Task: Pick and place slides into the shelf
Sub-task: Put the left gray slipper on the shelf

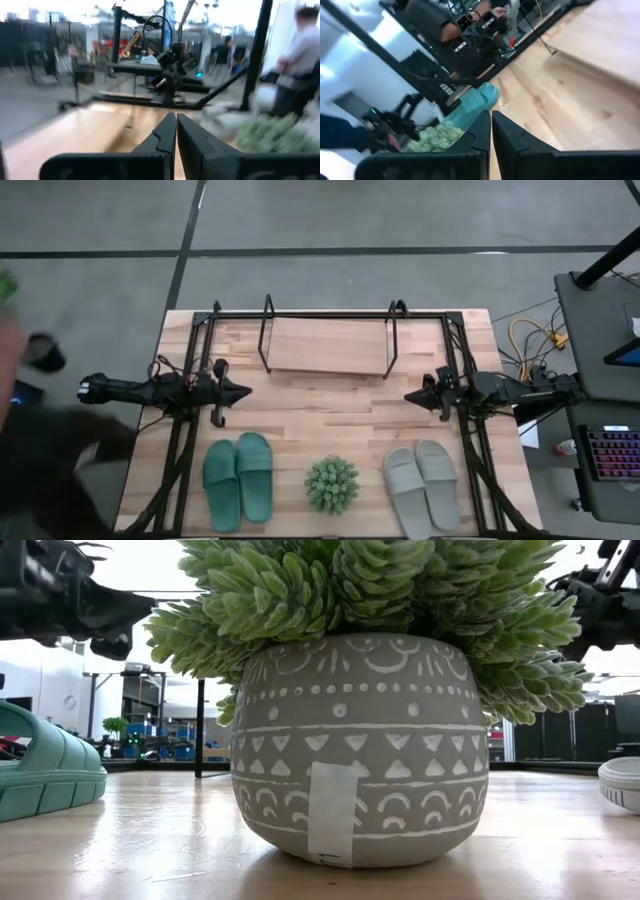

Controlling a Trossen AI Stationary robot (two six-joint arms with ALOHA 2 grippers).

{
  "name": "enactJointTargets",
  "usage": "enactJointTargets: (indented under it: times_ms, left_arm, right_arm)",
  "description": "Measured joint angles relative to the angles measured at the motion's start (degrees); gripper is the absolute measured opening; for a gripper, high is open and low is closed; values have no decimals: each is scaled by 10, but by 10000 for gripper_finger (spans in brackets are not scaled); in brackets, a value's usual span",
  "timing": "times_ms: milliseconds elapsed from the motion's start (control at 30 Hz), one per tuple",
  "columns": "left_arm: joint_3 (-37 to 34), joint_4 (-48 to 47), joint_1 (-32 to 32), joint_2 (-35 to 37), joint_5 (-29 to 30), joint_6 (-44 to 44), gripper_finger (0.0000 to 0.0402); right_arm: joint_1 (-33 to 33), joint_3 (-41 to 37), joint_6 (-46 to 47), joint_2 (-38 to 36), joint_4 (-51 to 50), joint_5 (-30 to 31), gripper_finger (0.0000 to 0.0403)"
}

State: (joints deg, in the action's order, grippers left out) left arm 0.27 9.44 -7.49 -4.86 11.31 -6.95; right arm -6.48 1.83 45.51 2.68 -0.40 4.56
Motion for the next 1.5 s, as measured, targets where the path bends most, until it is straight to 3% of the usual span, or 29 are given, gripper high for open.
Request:
enactJointTargets:
  times_ms: [367, 500, 900, 1067, 1267, 1500]
  left_arm:
    - [0, 7, 0, 0, 0, -458, 0]
    - [0, 7, 0, 0, 0, -553, 0]
    - [0, 33, 0, 0, 15, -607, 0]
    - [0, 40, 0, 0, 16, -611, 0]
    - [0, 82, 0, -5, 16, -613, 0]
    - [21, 98, 0, -45, 16, -596, 0]
  right_arm:
    - [0, 0, 189, 0, 36, 11, 9]
    - [0, 0, 240, 0, 42, 50, 9]
    - [0, 0, 281, 0, 42, 138, 9]
    - [0, 0, 287, 1, 52, 137, 9]
    - [0, 0, 228, 1, 144, 135, 9]
    - [0, 0, 211, 2, 179, 135, 9]
